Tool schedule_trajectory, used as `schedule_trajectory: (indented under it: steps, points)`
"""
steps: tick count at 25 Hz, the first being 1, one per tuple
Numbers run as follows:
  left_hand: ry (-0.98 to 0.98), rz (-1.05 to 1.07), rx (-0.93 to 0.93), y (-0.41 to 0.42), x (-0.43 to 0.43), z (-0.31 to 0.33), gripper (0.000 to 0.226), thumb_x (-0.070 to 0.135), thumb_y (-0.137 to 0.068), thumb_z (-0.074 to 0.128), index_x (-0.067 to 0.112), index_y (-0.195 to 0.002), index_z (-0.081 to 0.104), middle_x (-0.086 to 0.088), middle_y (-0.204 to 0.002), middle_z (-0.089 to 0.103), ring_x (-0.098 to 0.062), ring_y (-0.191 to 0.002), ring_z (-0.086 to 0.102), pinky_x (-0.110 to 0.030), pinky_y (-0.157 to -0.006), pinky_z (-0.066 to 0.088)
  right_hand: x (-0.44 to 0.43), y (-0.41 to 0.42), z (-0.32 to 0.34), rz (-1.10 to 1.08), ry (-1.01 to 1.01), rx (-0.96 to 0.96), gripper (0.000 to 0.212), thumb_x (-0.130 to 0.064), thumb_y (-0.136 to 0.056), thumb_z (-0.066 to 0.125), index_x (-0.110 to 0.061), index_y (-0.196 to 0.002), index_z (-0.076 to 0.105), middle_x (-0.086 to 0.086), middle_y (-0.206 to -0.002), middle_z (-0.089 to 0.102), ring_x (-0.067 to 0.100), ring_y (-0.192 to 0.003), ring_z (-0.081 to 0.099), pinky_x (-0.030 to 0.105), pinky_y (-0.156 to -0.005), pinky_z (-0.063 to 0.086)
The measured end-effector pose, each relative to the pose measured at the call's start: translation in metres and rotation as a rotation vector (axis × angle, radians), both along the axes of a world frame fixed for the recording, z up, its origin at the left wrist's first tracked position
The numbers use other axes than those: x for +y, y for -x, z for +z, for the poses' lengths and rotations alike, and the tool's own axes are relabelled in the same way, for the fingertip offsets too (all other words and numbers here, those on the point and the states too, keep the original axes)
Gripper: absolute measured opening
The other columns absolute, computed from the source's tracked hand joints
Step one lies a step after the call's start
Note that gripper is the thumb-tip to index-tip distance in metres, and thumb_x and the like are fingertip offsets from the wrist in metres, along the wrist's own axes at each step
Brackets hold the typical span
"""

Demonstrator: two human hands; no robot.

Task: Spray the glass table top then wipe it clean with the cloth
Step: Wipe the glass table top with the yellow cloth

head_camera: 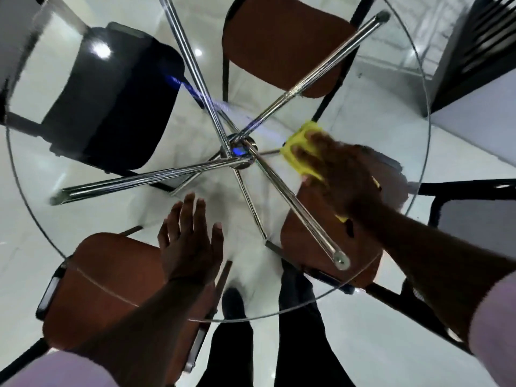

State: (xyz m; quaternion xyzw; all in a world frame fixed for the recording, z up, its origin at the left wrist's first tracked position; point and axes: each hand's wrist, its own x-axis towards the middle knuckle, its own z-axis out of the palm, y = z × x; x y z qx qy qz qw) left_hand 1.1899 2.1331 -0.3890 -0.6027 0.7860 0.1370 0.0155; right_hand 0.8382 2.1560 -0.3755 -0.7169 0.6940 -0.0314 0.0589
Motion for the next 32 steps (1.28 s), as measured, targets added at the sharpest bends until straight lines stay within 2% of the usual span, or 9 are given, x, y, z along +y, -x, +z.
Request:
schedule_trajectory:
  steps: [3,8,13,17,19,23,24,28,32]
  points:
    - [0.030,-0.023,0.021,-0.002,0.001,0.002,0.064,0.048,-0.101,0.041,0.018,-0.157,0.036,-0.005,-0.171,0.026,-0.033,-0.155,0.025,-0.056,-0.119,0.027,0.035,-0.075,-0.005,-0.890,0.151,-0.127,0.058,-0.046,-0.115,0.036,-0.029,-0.170,0.030,0.013,-0.179,0.025,0.034,-0.166,0.023,0.060,-0.125,0.035]
    - [0.076,-0.032,0.046,-0.001,0.002,0.000,0.064,0.048,-0.100,0.039,0.016,-0.157,0.036,-0.004,-0.170,0.026,-0.033,-0.154,0.027,-0.057,-0.118,0.029,0.094,-0.049,0.004,0.401,-0.049,0.127,0.059,-0.048,-0.113,0.044,-0.043,-0.169,0.026,0.004,-0.180,0.020,0.028,-0.167,0.020,0.055,-0.132,0.025]
    - [0.127,-0.062,0.066,-0.001,0.004,-0.001,0.064,0.047,-0.100,0.038,0.015,-0.156,0.035,-0.006,-0.170,0.026,-0.035,-0.153,0.027,-0.059,-0.117,0.030,0.085,-0.061,-0.013,-1.031,0.217,-0.022,0.061,-0.050,-0.110,0.041,-0.033,-0.168,0.035,0.010,-0.177,0.031,0.030,-0.164,0.031,0.060,-0.125,0.034]
    - [0.140,-0.047,0.089,-0.001,0.007,0.003,0.066,0.047,-0.101,0.040,0.012,-0.156,0.035,-0.009,-0.169,0.029,-0.038,-0.152,0.030,-0.060,-0.119,0.030,0.132,-0.109,0.004,0.174,0.006,-0.014,0.059,-0.050,-0.112,0.042,-0.043,-0.169,0.026,0.003,-0.181,0.020,0.026,-0.167,0.020,0.055,-0.131,0.026]
    - [0.185,-0.123,0.136,0.001,0.007,0.005,0.066,0.048,-0.101,0.043,0.011,-0.156,0.037,-0.012,-0.167,0.033,-0.040,-0.150,0.033,-0.059,-0.120,0.028,0.120,-0.032,0.002,0.396,-0.047,0.145,0.059,-0.051,-0.111,0.044,-0.046,-0.168,0.027,0.000,-0.181,0.020,0.024,-0.168,0.019,0.054,-0.133,0.023]
    - [0.328,-0.441,0.110,0.055,-0.037,0.007,0.062,0.052,-0.105,0.044,0.010,-0.150,0.047,-0.013,-0.164,0.039,-0.041,-0.144,0.042,-0.053,-0.119,0.029,0.096,-0.005,-0.009,-0.918,0.143,-0.038,0.062,-0.053,-0.111,0.040,-0.035,-0.170,0.030,0.009,-0.179,0.025,0.032,-0.166,0.025,0.063,-0.125,0.033]
    - [0.335,-0.462,0.111,0.077,-0.055,0.007,0.062,0.052,-0.106,0.043,0.008,-0.149,0.048,-0.014,-0.163,0.040,-0.041,-0.142,0.044,-0.053,-0.118,0.031,0.105,-0.033,-0.011,-0.972,0.199,-0.018,0.063,-0.051,-0.110,0.042,-0.033,-0.169,0.032,0.011,-0.178,0.026,0.032,-0.165,0.027,0.063,-0.125,0.032]
    - [0.292,-0.325,0.132,0.123,-0.088,-0.001,0.067,0.055,-0.104,0.044,0.004,-0.147,0.043,-0.019,-0.160,0.041,-0.041,-0.142,0.041,-0.052,-0.119,0.030,0.138,-0.028,0.003,0.077,-0.011,0.036,0.062,-0.053,-0.109,0.045,-0.045,-0.168,0.027,0.005,-0.180,0.023,0.029,-0.166,0.025,0.059,-0.130,0.025]
    - [0.251,-0.248,0.107,0.123,-0.087,-0.002,0.071,0.056,-0.100,0.047,0.003,-0.147,0.042,-0.019,-0.160,0.039,-0.041,-0.144,0.039,-0.053,-0.120,0.030,0.078,0.089,-0.005,-0.740,0.138,0.005,0.061,-0.053,-0.112,0.035,-0.032,-0.170,0.031,0.014,-0.179,0.023,0.036,-0.165,0.026,0.060,-0.124,0.035]
